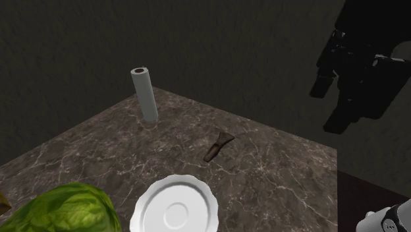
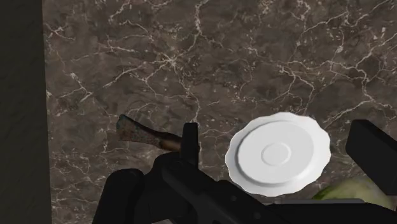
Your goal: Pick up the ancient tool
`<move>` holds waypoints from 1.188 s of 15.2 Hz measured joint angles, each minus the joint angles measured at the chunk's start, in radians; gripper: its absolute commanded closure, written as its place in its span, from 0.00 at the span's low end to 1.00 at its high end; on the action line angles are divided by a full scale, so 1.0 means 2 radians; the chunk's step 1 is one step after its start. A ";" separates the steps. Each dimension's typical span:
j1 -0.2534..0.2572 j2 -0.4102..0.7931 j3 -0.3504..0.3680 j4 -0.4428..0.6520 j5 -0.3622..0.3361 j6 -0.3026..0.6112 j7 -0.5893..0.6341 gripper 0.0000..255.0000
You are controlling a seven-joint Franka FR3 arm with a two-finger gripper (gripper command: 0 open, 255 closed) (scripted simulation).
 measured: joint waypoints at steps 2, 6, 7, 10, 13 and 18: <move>0.002 0.001 -0.006 -0.005 -0.003 0.007 -0.012 0.00; 0.012 0.007 -0.061 -0.043 -0.031 0.060 -0.117 0.00; 0.015 0.011 -0.075 -0.050 -0.037 0.074 -0.145 0.00; 0.029 0.032 -0.117 -0.070 -0.053 0.122 -0.229 0.00; 0.046 0.078 -0.168 -0.068 -0.065 0.173 -0.323 0.00; 0.088 0.164 -0.254 -0.052 -0.057 0.250 -0.486 0.00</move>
